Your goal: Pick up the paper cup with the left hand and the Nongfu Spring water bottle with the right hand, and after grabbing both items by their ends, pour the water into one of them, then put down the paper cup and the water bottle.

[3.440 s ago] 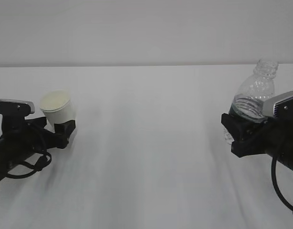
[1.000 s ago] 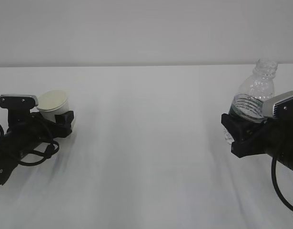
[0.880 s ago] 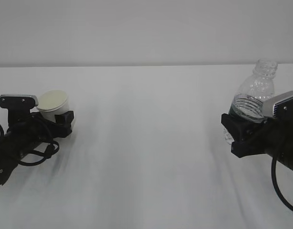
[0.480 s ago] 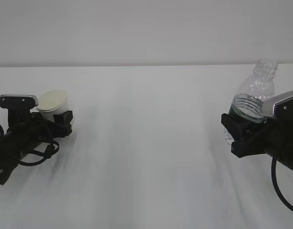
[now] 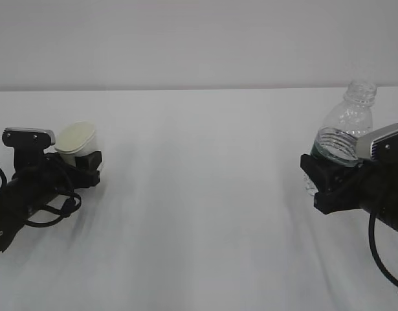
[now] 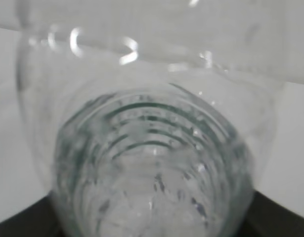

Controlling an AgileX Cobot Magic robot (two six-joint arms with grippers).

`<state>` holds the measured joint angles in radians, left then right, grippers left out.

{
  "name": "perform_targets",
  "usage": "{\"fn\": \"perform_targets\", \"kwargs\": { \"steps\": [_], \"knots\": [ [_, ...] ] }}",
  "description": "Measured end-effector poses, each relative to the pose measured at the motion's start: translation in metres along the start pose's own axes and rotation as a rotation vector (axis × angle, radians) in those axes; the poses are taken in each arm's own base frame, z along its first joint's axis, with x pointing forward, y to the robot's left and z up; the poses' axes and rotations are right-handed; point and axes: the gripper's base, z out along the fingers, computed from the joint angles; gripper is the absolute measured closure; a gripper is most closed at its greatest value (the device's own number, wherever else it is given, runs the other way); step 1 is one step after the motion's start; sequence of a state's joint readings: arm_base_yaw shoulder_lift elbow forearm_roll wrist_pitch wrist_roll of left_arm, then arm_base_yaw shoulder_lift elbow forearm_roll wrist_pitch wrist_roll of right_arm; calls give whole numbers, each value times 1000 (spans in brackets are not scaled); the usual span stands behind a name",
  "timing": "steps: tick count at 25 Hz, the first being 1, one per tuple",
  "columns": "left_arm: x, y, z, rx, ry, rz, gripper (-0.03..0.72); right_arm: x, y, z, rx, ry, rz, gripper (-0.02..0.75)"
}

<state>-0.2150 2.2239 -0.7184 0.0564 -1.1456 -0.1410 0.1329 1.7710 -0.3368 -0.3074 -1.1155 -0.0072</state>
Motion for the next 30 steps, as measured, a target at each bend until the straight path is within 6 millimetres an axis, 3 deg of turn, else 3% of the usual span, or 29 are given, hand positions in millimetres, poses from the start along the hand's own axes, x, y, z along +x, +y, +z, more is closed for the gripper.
{"fn": "perform_targets", "kwargs": {
  "steps": [6, 16, 30],
  "knots": [
    [0, -1, 0, 9, 1, 4, 217, 0, 0, 0, 0, 0, 0, 309],
    [-22, -14, -3, 123, -52, 61, 267, 0, 0, 0, 0, 0, 0, 309],
    [-15, -41, -12, 446, 29, 64, 274, 0, 0, 0, 2, 0, 1, 309]
  ]
}}
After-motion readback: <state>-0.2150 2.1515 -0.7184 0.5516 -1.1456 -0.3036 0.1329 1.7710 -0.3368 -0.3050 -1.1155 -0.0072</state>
